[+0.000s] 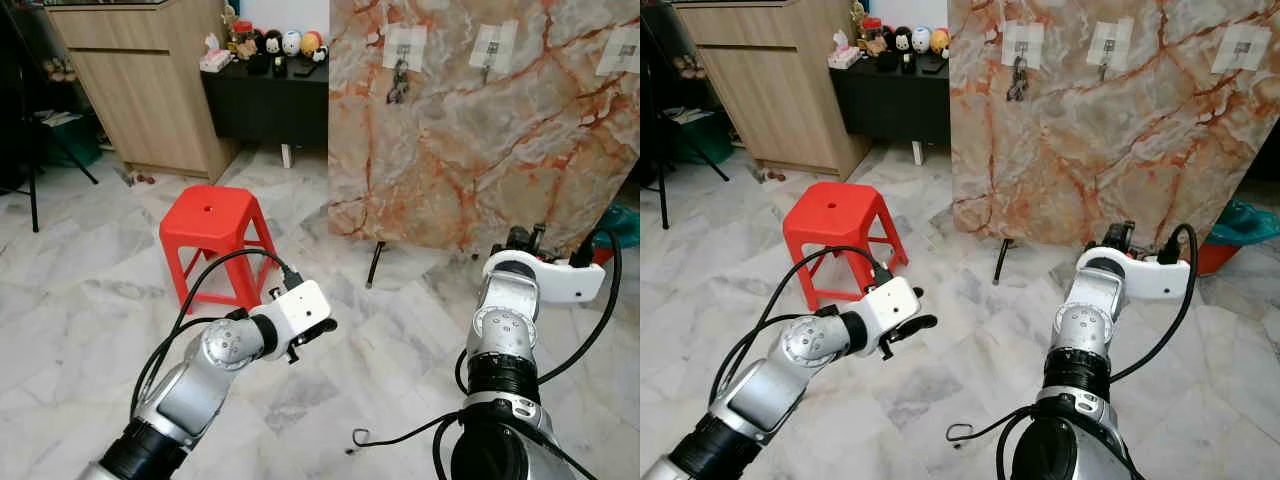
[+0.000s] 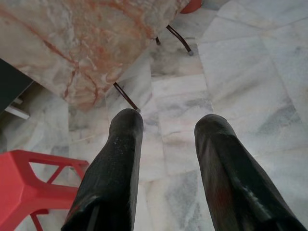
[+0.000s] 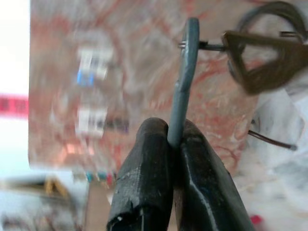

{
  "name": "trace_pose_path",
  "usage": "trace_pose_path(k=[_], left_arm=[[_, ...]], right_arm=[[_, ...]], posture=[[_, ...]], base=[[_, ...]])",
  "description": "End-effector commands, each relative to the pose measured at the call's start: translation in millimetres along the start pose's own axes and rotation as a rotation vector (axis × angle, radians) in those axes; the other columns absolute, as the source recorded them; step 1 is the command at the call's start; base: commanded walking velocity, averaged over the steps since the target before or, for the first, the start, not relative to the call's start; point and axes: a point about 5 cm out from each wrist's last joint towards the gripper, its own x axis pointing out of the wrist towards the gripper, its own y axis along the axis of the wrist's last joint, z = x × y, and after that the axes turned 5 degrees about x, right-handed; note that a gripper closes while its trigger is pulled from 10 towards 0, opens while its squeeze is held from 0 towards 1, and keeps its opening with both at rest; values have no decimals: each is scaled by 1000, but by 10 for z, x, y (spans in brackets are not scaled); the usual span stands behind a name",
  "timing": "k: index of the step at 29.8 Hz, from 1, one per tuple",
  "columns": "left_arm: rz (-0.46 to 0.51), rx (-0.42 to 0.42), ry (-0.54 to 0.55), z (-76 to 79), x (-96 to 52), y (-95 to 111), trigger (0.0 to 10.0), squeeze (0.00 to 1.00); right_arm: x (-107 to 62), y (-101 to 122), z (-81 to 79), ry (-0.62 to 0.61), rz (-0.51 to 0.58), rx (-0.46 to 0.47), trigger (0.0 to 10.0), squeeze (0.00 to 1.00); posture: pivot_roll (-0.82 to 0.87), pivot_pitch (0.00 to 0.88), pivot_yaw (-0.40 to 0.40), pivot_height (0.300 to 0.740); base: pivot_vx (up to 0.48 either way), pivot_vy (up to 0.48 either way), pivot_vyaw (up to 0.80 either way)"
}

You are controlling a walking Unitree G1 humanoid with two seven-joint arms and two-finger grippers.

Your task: Hang keys on a hook

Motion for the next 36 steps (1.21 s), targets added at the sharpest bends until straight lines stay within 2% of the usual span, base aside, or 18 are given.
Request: trace_pose_path(k=[1, 4, 5, 7, 8, 9, 10, 11, 13, 14, 16, 17, 20, 24, 25, 27, 29, 36], left_arm=[[6, 10, 17, -51, -8, 16, 10000, 0], [8, 10, 15, -38, -2, 15, 10000, 0], [10, 5, 17, -31, 1, 16, 10000, 0], [13, -6, 22, -27, 6, 16, 10000, 0], [14, -9, 26, -25, 9, 18, 10000, 0], [16, -13, 29, -26, 11, 20, 10000, 0], [16, -13, 29, -26, 11, 20, 10000, 0], [22, -24, 35, -24, 18, 26, 10000, 0], [28, -33, 41, -22, 25, 36, 10000, 0], [31, -37, 44, -22, 28, 40, 10000, 0], [39, -54, 53, -24, 30, 49, 10000, 0], [47, -74, 59, -26, 26, 52, 10000, 0], [55, -97, 63, -29, 21, 56, 10000, 0], [92, -186, 68, -36, 14, 89, 10000, 0], [89, -193, 67, -37, 13, 87, 10000, 0], [87, -189, 67, -39, 14, 88, 10000, 0], [86, -188, 68, -38, 15, 83, 10000, 0], [89, -191, 66, -25, 7, 84, 10000, 0]], right_arm=[[-30, -107, -89, 56, -56, -118, 10000, 0], [-6, -58, -118, 78, -63, -178, 10000, 0], [37, 36, -133, 87, -40, -295, 10000, 0], [72, 112, -135, 89, -27, -409, 10000, 0], [105, 186, -126, 93, -6, -560, 10000, 0], [113, 207, -119, 93, -7, -603, 10000, 0], [113, 207, -119, 93, -7, -603, 10000, 0], [125, 244, -94, 86, -12, -763, 10000, 0], [124, 271, -76, 89, -1, -927, 10000, 0], [123, 278, -70, 89, 4, -970, 10000, 0], [111, 293, -24, 46, 14, -948, 10000, 0], [98, 278, 46, 11, 0, -990, 10000, 0], [82, 238, 98, 1, -30, -1037, 10000, 0], [46, 151, 188, 11, -107, -1182, 10000, 0], [22, 95, 258, 27, -187, -1303, 10000, 0], [6, 90, 282, 35, -204, -1339, 10000, 0], [-1, 113, 296, 32, -196, -1365, 10000, 0], [-49, 84, 344, 30, -221, -1341, 10000, 0]], posture=[[-16, 0, 2, 740], [-15, 0, -2, 740], [-17, 0, -6, 740], [-17, 0, -9, 740], [-20, 0, -14, 740], [-20, 0, -15, 740], [-20, 0, -15, 740], [-23, 0, -22, 740], [-22, 0, -24, 740], [-21, 0, -25, 740], [-24, 0, -26, 740], [-26, 0, -27, 740], [-23, 0, -26, 740], [-28, 0, -24, 740], [-28, 0, -24, 740], [-35, 0, -26, 740], [-35, 0, -26, 740], [-36, 0, -25, 740]], base=[[0, 0, 0], [0, 0, 0], [0, 0, 0], [0, 0, 0], [0, 0, 0], [0, 0, 0], [0, 0, 0], [0, 0, 0], [0, 0, 0], [0, 0, 0], [0, 0, 0], [0, 0, 0], [0, 0, 0], [0, 0, 0], [0, 0, 0], [0, 0, 0], [0, 0, 0], [0, 0, 0]])
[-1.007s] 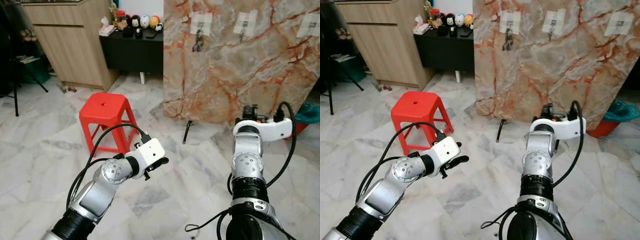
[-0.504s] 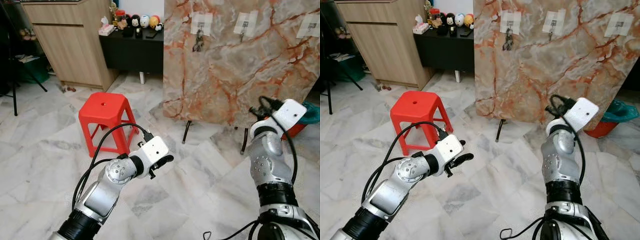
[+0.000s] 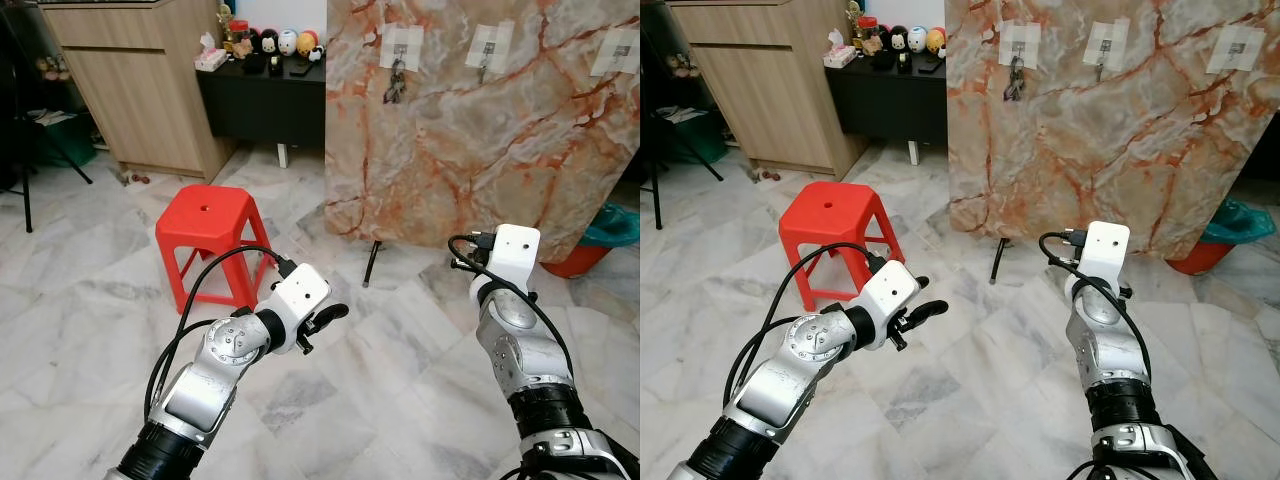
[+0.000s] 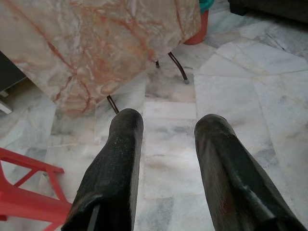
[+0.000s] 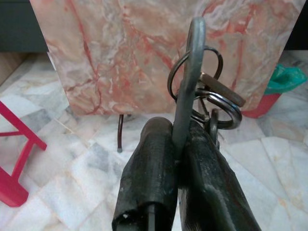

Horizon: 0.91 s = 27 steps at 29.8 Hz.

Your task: Hang keys on a hook

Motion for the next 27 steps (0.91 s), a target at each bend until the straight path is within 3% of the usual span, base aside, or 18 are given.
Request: trace_pose_path(k=[1, 5, 6, 7, 8, 9, 17, 18, 22, 27], left_arm=[[4, -4, 0, -5, -29, 13, 10000, 0], [-11, 2, -22, 18, -34, -8, 10000, 0], [-14, 2, -25, 22, -36, -12, 10000, 0], [-18, 5, -28, 24, -40, -18, 10000, 0], [-18, 5, -28, 24, -40, -18, 10000, 0], [-21, 5, -31, 28, -47, -24, 10000, 0], [-49, 22, -107, 113, -76, -66, 10000, 0], [-55, 20, -123, 128, -81, -73, 10000, 0], [-71, 28, -183, 199, -101, -94, 10000, 0], [-70, 26, -202, 227, -115, -88, 10000, 0]], right_arm=[[-15, 28, -37, 20, 5, -7, 10000, 0], [-33, -127, -131, 149, -95, -99, 10000, 0], [-48, -179, -164, 214, -110, -198, 10000, 0], [-69, -261, -146, 271, -124, -414, 10000, 0], [-69, -261, -146, 271, -124, -414, 10000, 0], [-83, -317, -122, 310, -140, -539, 10000, 0], [-145, -538, 30, 475, -292, -745, 10000, 0], [-196, -651, 94, 546, -381, -825, 10000, 0], [-337, -903, 277, 680, -564, -1018, 10000, 0], [-427, -1046, 394, 746, -671, -1062, 10000, 0]], posture=[[-36, 0, -26, 740], [-36, 0, -26, 740], [-34, 0, -26, 740], [-32, 0, -27, 740], [-32, 0, -27, 740], [-32, 0, -27, 740], [-32, 0, -22, 740], [-35, 0, -21, 740], [-36, 0, -20, 740], [-36, 0, -20, 740]], base=[[0, 0, 0], [0, 0, 0], [0, 0, 0], [0, 0, 0], [0, 0, 0], [0, 0, 0], [0, 0, 0], [0, 0, 0], [0, 0, 0], [0, 0, 0]])
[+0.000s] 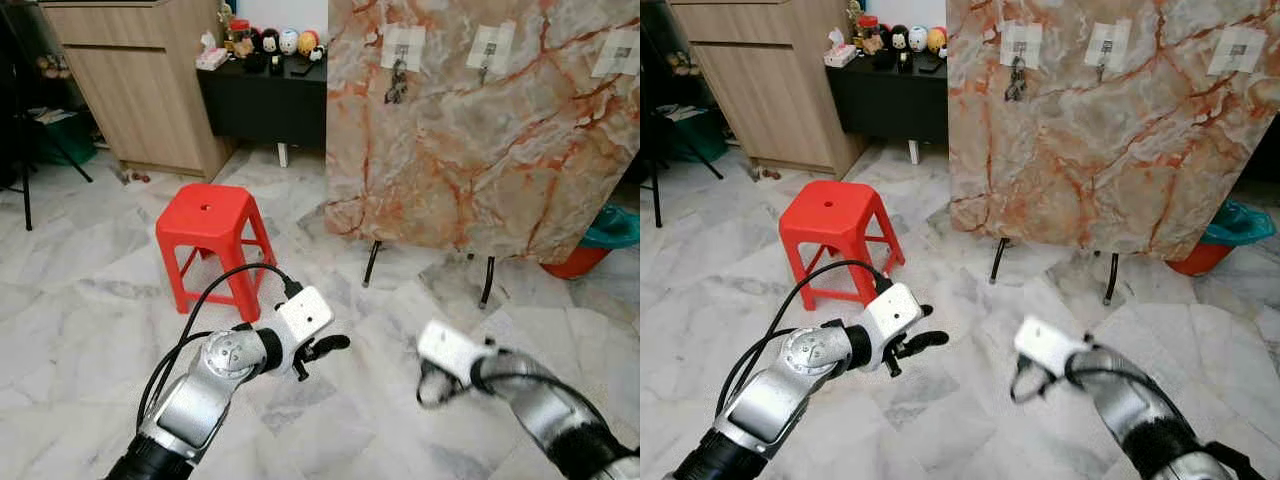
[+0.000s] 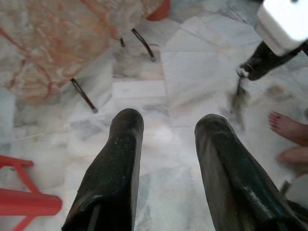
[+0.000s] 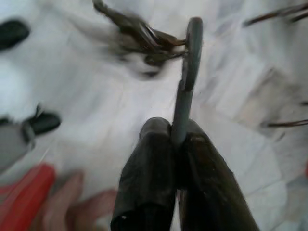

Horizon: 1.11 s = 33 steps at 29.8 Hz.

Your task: Hang keys on a hook

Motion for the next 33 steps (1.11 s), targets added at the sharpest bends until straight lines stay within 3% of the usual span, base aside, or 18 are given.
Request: trace_pose_path(k=[1, 3, 6, 33], left_arm=[[0, 9, -27, 31, -11, 27, 10000, 0], [-4, 11, -55, 56, -23, 25, 10000, 0], [-9, 14, -68, 67, -31, 18, 10000, 0], [-9, 14, -68, 67, -31, 18, 10000, 0]], right_arm=[[-19, -59, -48, 76, -38, -68, 10000, 0], [-28, -209, -156, 173, -117, -140, 10000, 0], [-32, -262, -200, 221, -145, -144, 10000, 0], [-32, -262, -200, 221, -145, -144, 10000, 0]], posture=[[-36, 0, -20, 740], [-29, 0, -21, 740], [-28, 0, -21, 740], [-28, 0, -21, 740]], base=[[0, 0, 0], [0, 0, 0], [0, 0, 0], [0, 0, 0]])
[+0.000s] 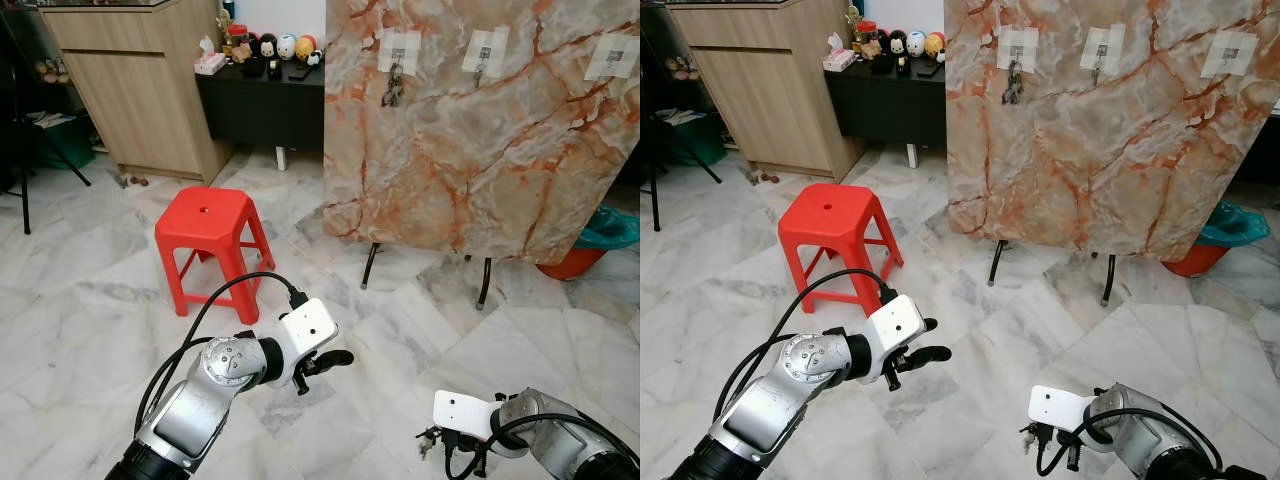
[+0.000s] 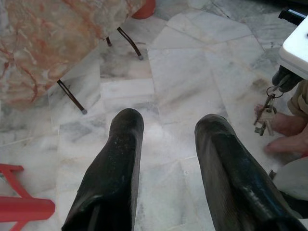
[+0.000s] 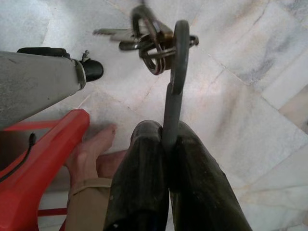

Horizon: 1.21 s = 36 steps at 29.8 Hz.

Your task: Hang keys on a hook

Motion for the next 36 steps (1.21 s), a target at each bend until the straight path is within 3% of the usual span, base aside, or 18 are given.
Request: trace_pose_path(k=[1, 4, 7, 21, 24, 33, 36], left_arm=[[-2, 2, -9, 12, -6, 5, 10000, 0], [-5, 2, -12, 14, -12, 8, 10000, 0], [6, -13, -42, 12, -25, 30, 10000, 0], [7, -13, -40, 3, -27, 40, 10000, 0], [18, -11, -20, -22, -21, 54, 10000, 0], [36, -8, 47, -86, 15, 81, 10000, 0], [68, 0, 158, -201, 39, 137, 10000, 0]], right_arm=[[-31, 56, 27, -10, 21, -17, 10000, 0], [-35, 39, 10, 20, 5, -31, 10000, 0], [-509, 628, 550, -192, 487, 267, 10000, 0], [-492, 650, 533, -197, 511, 300, 10000, 0], [-588, 788, 564, -216, 637, 332, 10000, 0], [-739, 935, 632, -217, 806, 417, 10000, 0], [-838, 1037, 631, -161, 906, 435, 10000, 0]], posture=[[-28, 0, -21, 740], [-28, 0, -19, 740], [-33, 0, -6, 740], [-30, 0, -7, 740], [-31, 0, -7, 740], [-30, 0, -15, 740], [-27, 0, -27, 740]], base=[[0, 0, 0], [0, 0, 0], [0, 0, 0], [0, 0, 0], [0, 0, 0], [0, 0, 0], [0, 0, 0]])
